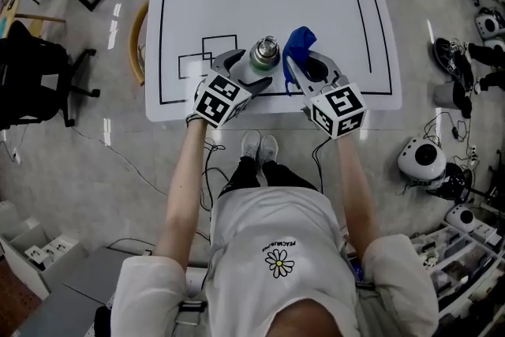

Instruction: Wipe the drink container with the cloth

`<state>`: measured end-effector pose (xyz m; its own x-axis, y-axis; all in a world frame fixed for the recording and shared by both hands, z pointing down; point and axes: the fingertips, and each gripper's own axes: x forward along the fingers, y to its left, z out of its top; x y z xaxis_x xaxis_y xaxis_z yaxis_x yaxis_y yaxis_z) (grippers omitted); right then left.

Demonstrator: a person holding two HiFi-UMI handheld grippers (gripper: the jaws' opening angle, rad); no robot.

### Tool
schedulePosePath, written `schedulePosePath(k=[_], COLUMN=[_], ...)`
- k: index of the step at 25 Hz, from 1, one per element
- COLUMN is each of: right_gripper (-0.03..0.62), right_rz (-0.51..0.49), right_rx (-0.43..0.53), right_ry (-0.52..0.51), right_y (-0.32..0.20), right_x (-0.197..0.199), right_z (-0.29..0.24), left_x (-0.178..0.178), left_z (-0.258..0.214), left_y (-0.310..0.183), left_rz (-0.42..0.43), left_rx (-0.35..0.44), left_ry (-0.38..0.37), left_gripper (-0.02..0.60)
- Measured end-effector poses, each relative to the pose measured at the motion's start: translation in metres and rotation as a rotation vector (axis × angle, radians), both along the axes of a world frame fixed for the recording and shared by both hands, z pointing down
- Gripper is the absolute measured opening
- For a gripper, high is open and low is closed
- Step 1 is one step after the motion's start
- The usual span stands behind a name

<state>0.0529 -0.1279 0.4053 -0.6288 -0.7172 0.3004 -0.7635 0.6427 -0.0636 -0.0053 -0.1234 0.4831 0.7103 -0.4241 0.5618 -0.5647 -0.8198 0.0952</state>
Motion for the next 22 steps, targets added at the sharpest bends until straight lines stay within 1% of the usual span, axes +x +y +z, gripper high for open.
schedulePosePath(k=[6,9,11,15,19,22], right_gripper=[0.043,0.043,0.043,0.043,0.043,0.043], right_rz=[-0.034,-0.020,-0.005,0.036,0.040,0.030], right_rx=[-0.033,-0.045,-0.051,-0.053,-0.053,-0.057], right_ry=[-0.059,-0.071,-0.079,-0.091,-0.092,-0.092], right_y=[0.005,0.015,0.020,0.025,0.024,0.025], right_x=[-0.014,-0.017,-0.018,-0.016,-0.021,-0.026], right_z=[-0.004,-0.004,-0.003,-0.001,0.000,0.001], left_x=[0.003,0.009,0.010,0.007,0.009,0.015], left_z=[0.013,0.015,0.014,0.010,0.012,0.013], left_y=[-0.002,0.009,0.013,0.026,0.047,0.054], left_rz=[-0.020,-0.010,-0.030,-0.070,-0.042,-0.040], left_rx=[-0.060,-0.066,-0.065,-0.094,-0.113,-0.114], left_ry=[0.040,0.039,0.038,0.041,0.018,0.036], left_gripper=[0.380,0.380,0.380,0.380,0.379,0.380])
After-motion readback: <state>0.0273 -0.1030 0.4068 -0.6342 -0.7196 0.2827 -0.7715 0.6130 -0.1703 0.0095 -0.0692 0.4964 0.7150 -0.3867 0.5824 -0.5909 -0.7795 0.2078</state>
